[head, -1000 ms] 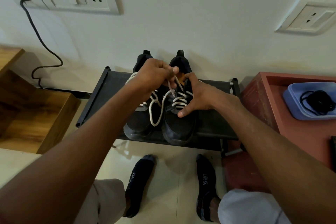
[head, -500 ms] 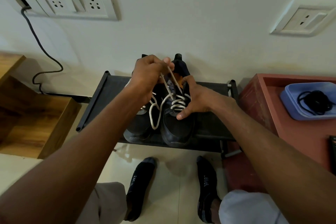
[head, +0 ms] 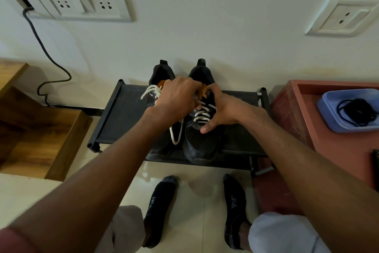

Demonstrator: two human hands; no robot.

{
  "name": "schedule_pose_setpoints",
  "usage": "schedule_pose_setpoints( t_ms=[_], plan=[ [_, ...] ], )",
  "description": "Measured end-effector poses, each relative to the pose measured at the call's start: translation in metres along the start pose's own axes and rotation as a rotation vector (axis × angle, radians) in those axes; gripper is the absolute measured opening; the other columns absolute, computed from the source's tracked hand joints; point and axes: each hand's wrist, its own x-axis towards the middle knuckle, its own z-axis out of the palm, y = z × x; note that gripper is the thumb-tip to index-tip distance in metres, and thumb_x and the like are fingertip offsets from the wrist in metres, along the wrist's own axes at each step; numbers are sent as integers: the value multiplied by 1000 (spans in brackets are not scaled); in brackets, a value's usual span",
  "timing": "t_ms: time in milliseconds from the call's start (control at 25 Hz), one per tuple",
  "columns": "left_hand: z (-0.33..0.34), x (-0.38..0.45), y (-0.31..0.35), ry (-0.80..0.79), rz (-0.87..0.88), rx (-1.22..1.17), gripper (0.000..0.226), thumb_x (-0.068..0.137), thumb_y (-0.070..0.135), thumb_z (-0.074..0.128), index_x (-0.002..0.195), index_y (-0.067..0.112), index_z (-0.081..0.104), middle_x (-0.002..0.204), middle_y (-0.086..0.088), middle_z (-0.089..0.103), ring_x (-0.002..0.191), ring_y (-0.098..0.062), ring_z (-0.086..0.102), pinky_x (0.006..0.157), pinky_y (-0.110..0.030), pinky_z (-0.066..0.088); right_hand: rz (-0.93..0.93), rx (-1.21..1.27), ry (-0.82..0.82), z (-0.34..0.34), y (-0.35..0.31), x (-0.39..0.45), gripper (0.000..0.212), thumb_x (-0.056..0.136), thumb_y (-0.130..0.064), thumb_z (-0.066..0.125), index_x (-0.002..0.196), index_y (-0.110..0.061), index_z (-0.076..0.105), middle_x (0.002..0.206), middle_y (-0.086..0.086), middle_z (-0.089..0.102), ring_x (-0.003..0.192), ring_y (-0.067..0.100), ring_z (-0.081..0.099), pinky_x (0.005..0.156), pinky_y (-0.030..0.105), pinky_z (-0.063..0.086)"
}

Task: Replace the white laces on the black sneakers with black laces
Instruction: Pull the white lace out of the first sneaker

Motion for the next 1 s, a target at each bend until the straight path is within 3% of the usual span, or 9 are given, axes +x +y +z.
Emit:
schedule_pose_setpoints(
  t_ms=[160, 280, 360, 400, 520, 640, 760, 920, 1000],
  plan=[
    [-9, 2, -1, -2, -146, -37, 9, 89, 27, 76, 86, 22, 69, 84, 6, 69, 88, -21, 65, 81, -41, 47, -1, -7, 8, -4, 1, -4, 128, 48, -53, 102, 138, -52, 10, 149, 9, 53, 131, 40, 55, 107, 61, 46],
    [-29, 1, -19, 194, -391, -252, 16, 90, 27, 76, 79, 25, 66, 64, 17, 66, 74, 0, 56, 87, -42, 45, -1, 10, -9, -4, 4, -6, 121, 58, -44, 102, 142, -39, 14, 142, 15, 55, 120, 36, 58, 103, 55, 51],
    [-34, -3, -32, 283, -465, -610, 14, 93, 26, 76, 83, 21, 67, 73, 16, 74, 74, -4, 62, 86, -48, 50, -2, 2, -3, -3, 3, -6, 119, 58, -44, 102, 140, -39, 15, 138, 14, 57, 114, 33, 59, 100, 54, 52],
    [-34, -6, -31, 278, -431, -883, 17, 94, 26, 75, 86, 14, 67, 84, 3, 78, 77, -12, 67, 82, -51, 55, -1, 1, 3, -3, 3, -5, 120, 56, -45, 102, 139, -41, 15, 139, 13, 57, 115, 34, 60, 100, 55, 52],
    [-24, -7, -12, 92, -327, -1472, 22, 106, 26, 58, 92, 9, 55, 99, -18, 76, 94, -30, 75, 75, -41, 58, 2, 1, 12, -3, 1, -6, 121, 54, -46, 103, 137, -43, 15, 143, 11, 57, 123, 38, 60, 102, 59, 51],
    [-7, 0, 1, -42, -304, -1142, 25, 109, 29, 53, 95, 9, 51, 76, -6, 67, 68, -18, 69, 59, -29, 52, 2, 6, 11, -3, 3, -5, 123, 55, -45, 103, 141, -40, 14, 145, 11, 56, 125, 38, 59, 102, 58, 51],
    [-12, 8, -7, 9, -320, -845, 22, 107, 29, 57, 94, 12, 51, 69, 0, 63, 50, -5, 54, 52, -20, 44, -14, 10, 6, -2, 2, -4, 125, 55, -45, 103, 144, -39, 14, 144, 11, 55, 124, 37, 59, 102, 57, 52],
    [-48, 13, -16, 281, -362, -1014, 22, 107, 28, 56, 92, 13, 48, 74, -1, 62, 52, -9, 49, 49, -23, 41, -28, 25, 4, -3, 4, -6, 121, 55, -46, 102, 139, -40, 16, 136, 13, 56, 118, 35, 59, 102, 56, 51],
    [-41, 7, -17, 190, -343, -692, 25, 103, 34, 63, 96, 12, 53, 84, 0, 67, 64, -11, 58, 57, -26, 44, -19, 18, 7, -3, 3, -7, 123, 55, -46, 103, 140, -41, 15, 138, 13, 56, 119, 37, 60, 102, 57, 52]
  ],
)
